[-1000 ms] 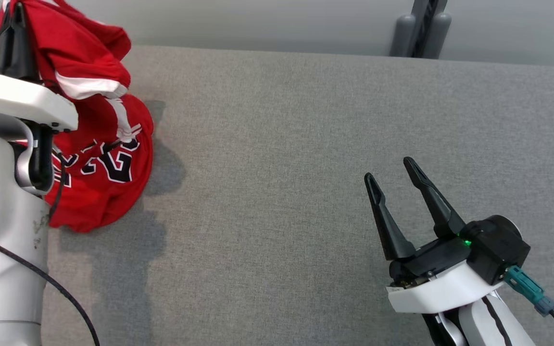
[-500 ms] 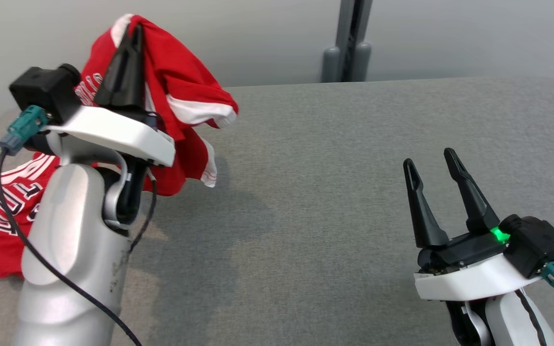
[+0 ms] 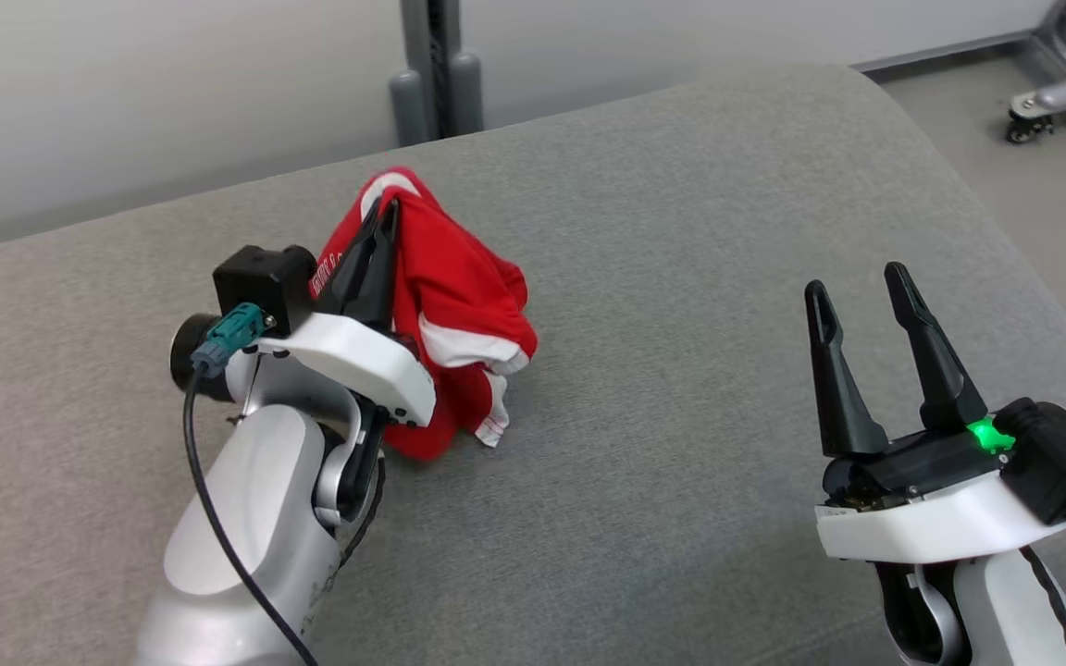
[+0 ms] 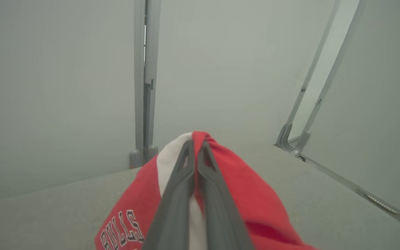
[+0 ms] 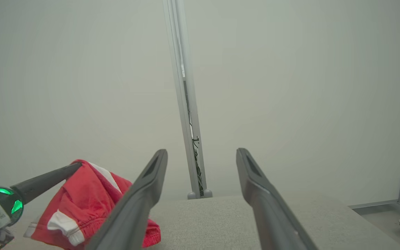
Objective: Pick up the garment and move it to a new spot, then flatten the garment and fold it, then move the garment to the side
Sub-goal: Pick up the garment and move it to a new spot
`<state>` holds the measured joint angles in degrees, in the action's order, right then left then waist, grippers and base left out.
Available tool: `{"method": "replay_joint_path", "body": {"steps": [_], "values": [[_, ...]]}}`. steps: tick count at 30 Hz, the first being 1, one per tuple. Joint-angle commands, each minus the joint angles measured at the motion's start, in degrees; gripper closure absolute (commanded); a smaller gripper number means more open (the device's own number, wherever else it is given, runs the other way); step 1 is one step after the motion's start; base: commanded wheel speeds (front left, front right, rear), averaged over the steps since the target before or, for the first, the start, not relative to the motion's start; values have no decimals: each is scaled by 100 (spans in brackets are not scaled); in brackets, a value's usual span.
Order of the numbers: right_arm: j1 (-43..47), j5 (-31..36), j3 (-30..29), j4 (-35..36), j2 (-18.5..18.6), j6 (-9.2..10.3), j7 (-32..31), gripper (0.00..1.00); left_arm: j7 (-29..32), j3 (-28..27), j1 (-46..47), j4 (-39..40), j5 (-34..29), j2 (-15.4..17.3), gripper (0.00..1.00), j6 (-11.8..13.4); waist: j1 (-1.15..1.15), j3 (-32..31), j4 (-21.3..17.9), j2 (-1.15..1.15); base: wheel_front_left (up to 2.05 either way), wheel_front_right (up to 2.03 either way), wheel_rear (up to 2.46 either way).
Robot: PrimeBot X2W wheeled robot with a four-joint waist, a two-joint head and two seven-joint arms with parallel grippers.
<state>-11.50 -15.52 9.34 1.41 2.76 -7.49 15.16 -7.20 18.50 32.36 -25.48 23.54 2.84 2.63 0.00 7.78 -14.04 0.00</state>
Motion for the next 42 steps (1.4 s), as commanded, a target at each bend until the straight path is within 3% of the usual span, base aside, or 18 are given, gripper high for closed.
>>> {"method": "replay_joint_path", "body": {"steps": [1,4,5,6,10,16,28,36,42], "values": [[-55,-28,-12,29,21,-1,17,0,-55,15,-1,-124,-20,39,100,48,0,160,-330,0,0,0,0],[-36,-59,-1,26,19,-1,16,0,-159,195,67,-788,-51,26,100,69,0,195,-487,0,0,0,0],[-25,-67,-2,25,19,-1,16,0,-228,278,111,-989,-140,26,57,98,0,204,-520,0,0,0,0],[-19,-77,-5,24,19,-1,16,0,-290,342,147,-1169,-165,25,0,97,0,210,-541,0,0,0,0],[28,-74,-78,26,20,-1,16,0,-487,482,211,-1633,14,25,0,11,0,186,-499,0,0,0,0],[126,-29,-155,13,21,-1,16,0,-756,525,223,-1608,-56,70,0,59,0,-37,-71,0,0,0,0],[547,190,-59,-122,26,-1,16,0,-784,-401,-1666,354,-244,484,0,280,0,-724,854,0,0,0,0],[899,240,-171,-129,24,-1,17,0,-785,-659,-2938,1251,-534,253,0,242,0,-935,1229,0,0,0,0],[981,277,-204,-137,24,-1,17,0,-786,-845,-3380,1621,-501,69,0,318,0,-991,1314,0,0,0,0]]}}
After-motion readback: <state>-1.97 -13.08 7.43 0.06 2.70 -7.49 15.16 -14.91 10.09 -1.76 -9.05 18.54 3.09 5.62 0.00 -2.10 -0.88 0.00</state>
